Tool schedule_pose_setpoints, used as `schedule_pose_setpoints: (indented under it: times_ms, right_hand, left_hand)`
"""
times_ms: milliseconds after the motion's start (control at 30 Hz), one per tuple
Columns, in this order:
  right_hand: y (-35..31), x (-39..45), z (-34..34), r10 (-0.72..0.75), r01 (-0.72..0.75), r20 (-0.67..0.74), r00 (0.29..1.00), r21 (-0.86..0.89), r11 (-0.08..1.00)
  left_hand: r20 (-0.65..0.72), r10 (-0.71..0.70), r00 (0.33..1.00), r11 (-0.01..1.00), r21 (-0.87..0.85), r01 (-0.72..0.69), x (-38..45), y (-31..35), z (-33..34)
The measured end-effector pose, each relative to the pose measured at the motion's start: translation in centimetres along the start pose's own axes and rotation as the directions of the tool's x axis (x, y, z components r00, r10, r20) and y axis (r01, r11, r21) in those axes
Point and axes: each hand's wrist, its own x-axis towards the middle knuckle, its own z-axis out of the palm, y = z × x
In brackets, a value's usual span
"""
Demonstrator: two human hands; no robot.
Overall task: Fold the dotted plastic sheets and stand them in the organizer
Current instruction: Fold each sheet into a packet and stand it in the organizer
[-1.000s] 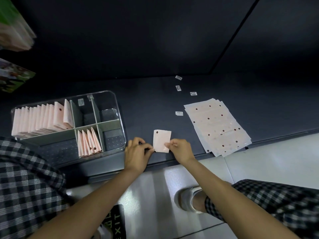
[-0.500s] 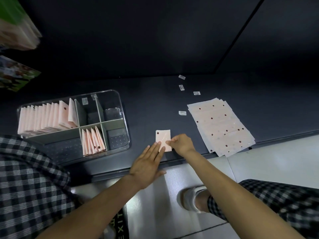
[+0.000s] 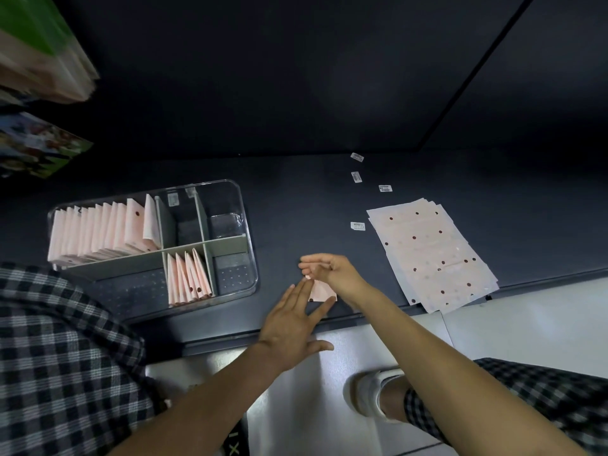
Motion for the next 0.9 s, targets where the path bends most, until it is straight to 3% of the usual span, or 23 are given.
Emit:
schedule_pose_setpoints:
  times_ms: [200, 267, 333, 433, 500, 567, 767, 833, 900]
  right_hand:
    - [-0.6, 2.2, -1.5, -0.061, 0.077, 0.056, 0.997, -0.359, 0.93]
    - [-0.8, 2.6, -2.3, -0.106, 0.163, 0.129, 0.986, -0.597, 0.786]
    - [-1.0, 2.9, -3.1, -0.13, 0.247, 0.21, 0.969, -0.805, 0.54]
    - [-1.5, 2.7, -3.5, -0.09, 0.267, 0.251, 0.964, -0.92, 0.287]
    - [-1.6, 2.4, -3.5, -0.07, 0.258, 0.249, 0.966, -0.941, 0.218]
    - [-1.3, 1.9, -3.5, -0.061, 0.223, 0.214, 0.975, -0.939, 0.261]
    - [0.7, -1.0, -3.5, -0.058, 0.022, -0.026, 0.998, -0.719, 0.695]
    - [1.3, -2.0, -3.3, -0.027, -0.023, -0.074, 0.997, -0.6, 0.8]
    - [1.9, -2.9, -2.8, 0.008, -0.064, -0.111, 0.994, -0.515, 0.855]
  left_hand:
    - [-0.007, -0.015, 1.0, 1.0, 0.0, 0.015, 0.0, -0.1, 0.2]
    - [0.008, -0.011, 1.0, 1.0, 0.01, 0.011, 0.0, -0.1, 0.2]
    - [0.013, -0.004, 1.0, 0.999, 0.032, 0.004, -0.1, -0.3, 0.1]
    - [-0.003, 0.005, 1.0, 1.0, 0.028, -0.005, -0.3, -0.7, -0.1]
    - [-0.032, -0.012, 0.999, 0.999, -0.043, 0.011, -0.6, -0.8, -0.3]
    - [-0.068, -0.056, 0.996, 0.988, -0.145, 0.045, -0.9, -0.8, -0.5]
    - [-0.088, -0.246, 0.965, 0.856, -0.488, 0.173, -1.1, -0.4, -1.2]
    - [-0.096, -0.331, 0.939, 0.729, -0.658, 0.19, -0.8, -0.2, -1.8]
    - [-0.03, -0.433, 0.901, 0.493, -0.845, 0.208, -0.6, 0.2, -2.7]
